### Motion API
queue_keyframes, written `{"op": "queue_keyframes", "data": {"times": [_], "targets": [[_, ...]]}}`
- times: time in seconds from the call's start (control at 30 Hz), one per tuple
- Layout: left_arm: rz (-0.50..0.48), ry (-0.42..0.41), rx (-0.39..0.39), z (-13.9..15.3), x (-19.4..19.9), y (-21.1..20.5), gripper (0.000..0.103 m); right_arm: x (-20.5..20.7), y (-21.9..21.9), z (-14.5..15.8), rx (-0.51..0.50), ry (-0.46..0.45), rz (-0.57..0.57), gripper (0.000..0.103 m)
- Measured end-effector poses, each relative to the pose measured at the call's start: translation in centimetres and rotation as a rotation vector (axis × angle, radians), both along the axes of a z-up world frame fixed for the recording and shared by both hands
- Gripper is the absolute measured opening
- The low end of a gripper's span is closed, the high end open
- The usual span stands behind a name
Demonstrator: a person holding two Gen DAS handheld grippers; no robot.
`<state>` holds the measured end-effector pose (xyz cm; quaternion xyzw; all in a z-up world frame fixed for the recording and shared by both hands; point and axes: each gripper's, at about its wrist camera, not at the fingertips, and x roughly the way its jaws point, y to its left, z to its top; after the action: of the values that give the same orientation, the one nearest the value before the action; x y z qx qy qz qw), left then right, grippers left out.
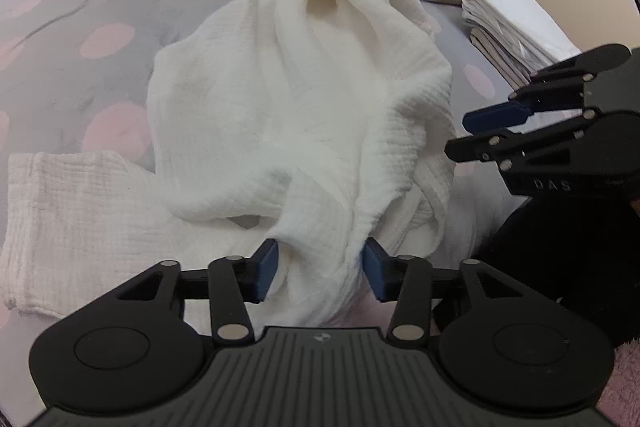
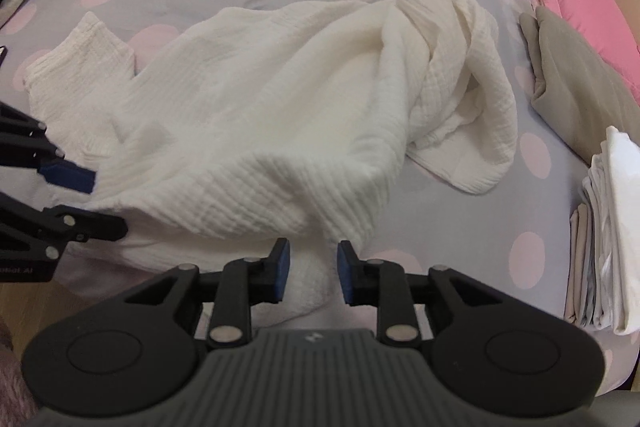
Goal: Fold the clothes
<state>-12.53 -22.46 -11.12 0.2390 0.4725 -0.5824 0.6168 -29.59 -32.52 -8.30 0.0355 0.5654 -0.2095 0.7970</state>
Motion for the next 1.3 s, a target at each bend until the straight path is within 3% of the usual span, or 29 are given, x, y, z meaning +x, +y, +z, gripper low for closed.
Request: {"op": "queue_keyframes", "data": {"times": [0.13,0.27,0.5,0.8,0.97,1.07,1.13,1.2,1.3], "targets": [[0.084,-0.055,-0.012,0.9,1.2,0.3,0.057,0.7,1.4,1.7,0.003,-0.049,0.036,0.033],[0.204,-0.096,0.036,0.6,3.4,0.5,0.058,2.7,2.0,2.4,0.001,-0.099,0.043,0.039],[0.334,-0.186,0.15,-1.1,6.6,1.6,0.058,8.0,3.7,0.0,0.054,-0.116,0.082,0.04],[0.353,-0.171,0.23,-4.1,8.0,2.5,0.056,13.0,5.6,-6.7,0.103,-0.006,0.116,0.04],[0.334,-0.186,0.22,-4.5,7.9,2.5,0.054,13.7,5.7,-7.7,0.101,-0.004,0.123,0.039],[0.323,-0.187,0.203,-4.5,7.9,2.5,0.047,13.5,5.6,-7.9,0.122,-0.017,0.126,0.025],[0.315,-0.179,0.192,-4.3,7.9,2.4,0.031,13.3,6.0,-7.9,0.122,-0.026,0.144,0.013],[0.313,-0.166,0.184,-4.1,7.8,2.4,0.027,13.2,6.3,-7.8,0.102,-0.028,0.15,0.003],[0.321,-0.17,0.156,-3.5,7.5,2.7,0.027,13.0,6.6,-7.3,0.067,-0.035,0.147,0.002]]}}
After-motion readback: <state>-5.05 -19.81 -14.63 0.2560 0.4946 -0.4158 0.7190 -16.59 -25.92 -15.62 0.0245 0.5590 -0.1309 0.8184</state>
